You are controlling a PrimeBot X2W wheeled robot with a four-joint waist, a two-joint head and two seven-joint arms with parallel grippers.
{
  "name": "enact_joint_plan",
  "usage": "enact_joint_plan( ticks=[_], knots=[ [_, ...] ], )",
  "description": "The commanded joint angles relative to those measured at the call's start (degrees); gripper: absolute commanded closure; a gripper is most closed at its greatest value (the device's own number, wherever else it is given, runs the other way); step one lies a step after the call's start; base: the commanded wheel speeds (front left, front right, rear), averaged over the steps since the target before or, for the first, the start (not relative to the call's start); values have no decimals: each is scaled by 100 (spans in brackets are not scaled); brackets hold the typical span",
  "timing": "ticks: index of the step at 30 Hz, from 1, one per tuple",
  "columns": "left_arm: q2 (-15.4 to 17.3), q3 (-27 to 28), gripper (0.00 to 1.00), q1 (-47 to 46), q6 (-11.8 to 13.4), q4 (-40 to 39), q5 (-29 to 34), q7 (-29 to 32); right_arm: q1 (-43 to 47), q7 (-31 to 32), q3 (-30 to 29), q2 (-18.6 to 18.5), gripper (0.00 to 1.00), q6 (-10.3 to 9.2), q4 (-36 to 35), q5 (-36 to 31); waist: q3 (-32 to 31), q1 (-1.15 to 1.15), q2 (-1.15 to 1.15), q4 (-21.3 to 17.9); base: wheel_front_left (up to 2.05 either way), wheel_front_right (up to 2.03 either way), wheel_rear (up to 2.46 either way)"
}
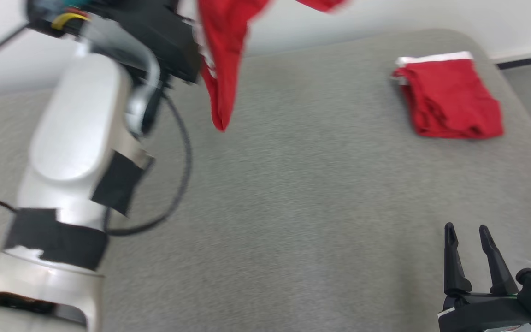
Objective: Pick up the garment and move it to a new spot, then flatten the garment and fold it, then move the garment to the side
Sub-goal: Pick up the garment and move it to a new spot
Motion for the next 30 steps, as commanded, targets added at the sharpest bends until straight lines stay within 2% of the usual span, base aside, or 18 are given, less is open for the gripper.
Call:
enact_joint_plan(
  ticks=[1, 8, 15, 19, 23, 30],
  knots=[
    [-82, -50, 100, 146, 13, -72, -60, 17, 52, -50, 2, 26, 0, 7, 41, 49, -247, 1, 0, -617, 0, 0, 0],
    [-393, -504, 100, 831, 37, -491, -338, -17, 110, -157, -64, 64, 0, 7, 196, 79, -291, 1, 0, -797, 0, 0, 0],
    [-440, -801, 100, 1774, 305, -675, -669, -113, 60, -195, -53, 87, 0, 7, 249, 77, -313, 1, 0, -684, 0, 0, 0],
    [-429, -920, 100, 2411, 449, -541, -710, -232, 36, -205, -23, 74, 0, 7, 269, 72, -333, 1, 0, -614, 0, 0, 0],
    [-273, -1027, 100, 2994, 531, -273, -631, -405, 25, -208, 69, 16, 0, 7, 295, 81, -348, 1, 0, -575, 0, 0, 0],
    [-330, -1161, 100, 3656, 463, 488, -759, -698, 45, -108, 202, -110, 0, 7, 288, 75, -544, 1, 0, -486, 0, 0, 0]
  ],
)
